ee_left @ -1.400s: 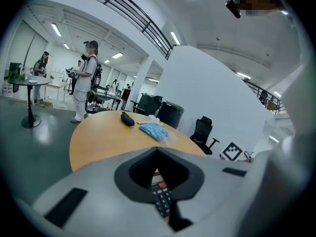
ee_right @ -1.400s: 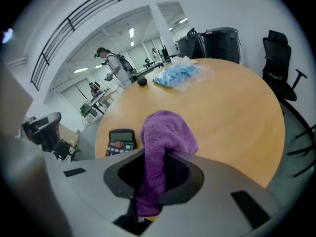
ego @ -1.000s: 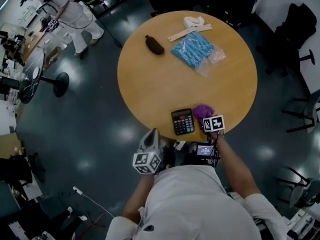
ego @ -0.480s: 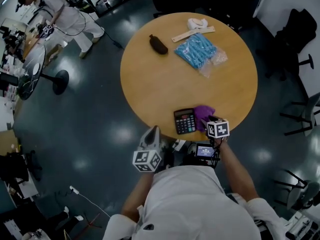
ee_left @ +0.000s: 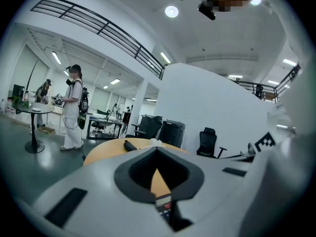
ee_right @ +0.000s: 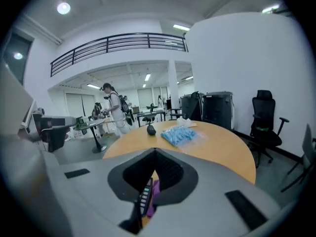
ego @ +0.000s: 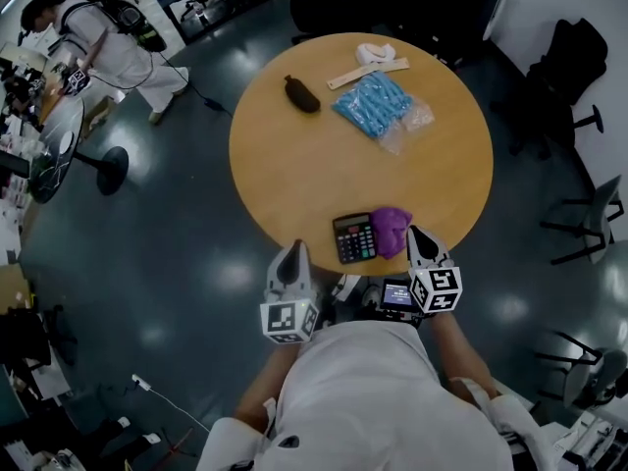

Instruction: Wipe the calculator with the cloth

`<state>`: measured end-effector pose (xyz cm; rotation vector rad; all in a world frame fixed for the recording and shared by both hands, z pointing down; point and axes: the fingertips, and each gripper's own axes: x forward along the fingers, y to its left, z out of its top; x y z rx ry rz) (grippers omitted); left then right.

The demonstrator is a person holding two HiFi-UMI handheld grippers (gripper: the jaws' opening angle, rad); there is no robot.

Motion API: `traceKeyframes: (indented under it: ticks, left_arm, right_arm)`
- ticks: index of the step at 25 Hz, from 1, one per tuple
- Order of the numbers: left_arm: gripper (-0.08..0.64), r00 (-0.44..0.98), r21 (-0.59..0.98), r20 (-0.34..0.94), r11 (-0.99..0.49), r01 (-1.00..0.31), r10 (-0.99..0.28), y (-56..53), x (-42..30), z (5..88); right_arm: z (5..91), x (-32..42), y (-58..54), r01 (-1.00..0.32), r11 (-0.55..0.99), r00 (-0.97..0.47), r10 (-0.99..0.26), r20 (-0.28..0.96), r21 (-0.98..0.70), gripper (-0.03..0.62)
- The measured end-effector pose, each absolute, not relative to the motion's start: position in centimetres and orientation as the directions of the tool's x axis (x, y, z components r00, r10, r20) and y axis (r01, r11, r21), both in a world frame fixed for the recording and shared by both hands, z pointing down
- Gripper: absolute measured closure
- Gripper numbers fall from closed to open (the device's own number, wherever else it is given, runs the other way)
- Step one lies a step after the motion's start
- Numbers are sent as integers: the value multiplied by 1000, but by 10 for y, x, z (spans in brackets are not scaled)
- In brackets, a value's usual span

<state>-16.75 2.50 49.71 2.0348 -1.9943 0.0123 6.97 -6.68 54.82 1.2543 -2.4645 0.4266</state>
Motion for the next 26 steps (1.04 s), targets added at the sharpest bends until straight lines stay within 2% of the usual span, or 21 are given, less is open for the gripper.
traceKeyframes:
  ticks: [7,18,26]
  left_arm:
    - [553,99,253,219,-41,-967,-971,24,-139,493]
    - [552,109,250,211,-55,-967,-971,25,-115,491]
    - [554,111,247,213,-56,-967,-971,28,-104,487]
  right_arm:
    - [523,76,-41,-838,536,-535,-771,346,-101,577]
    - [494,86,-27,-828,559,-553,-806,212,-38,577]
    - [474,94,-29,-825,562,-562,-809,172,-52,577]
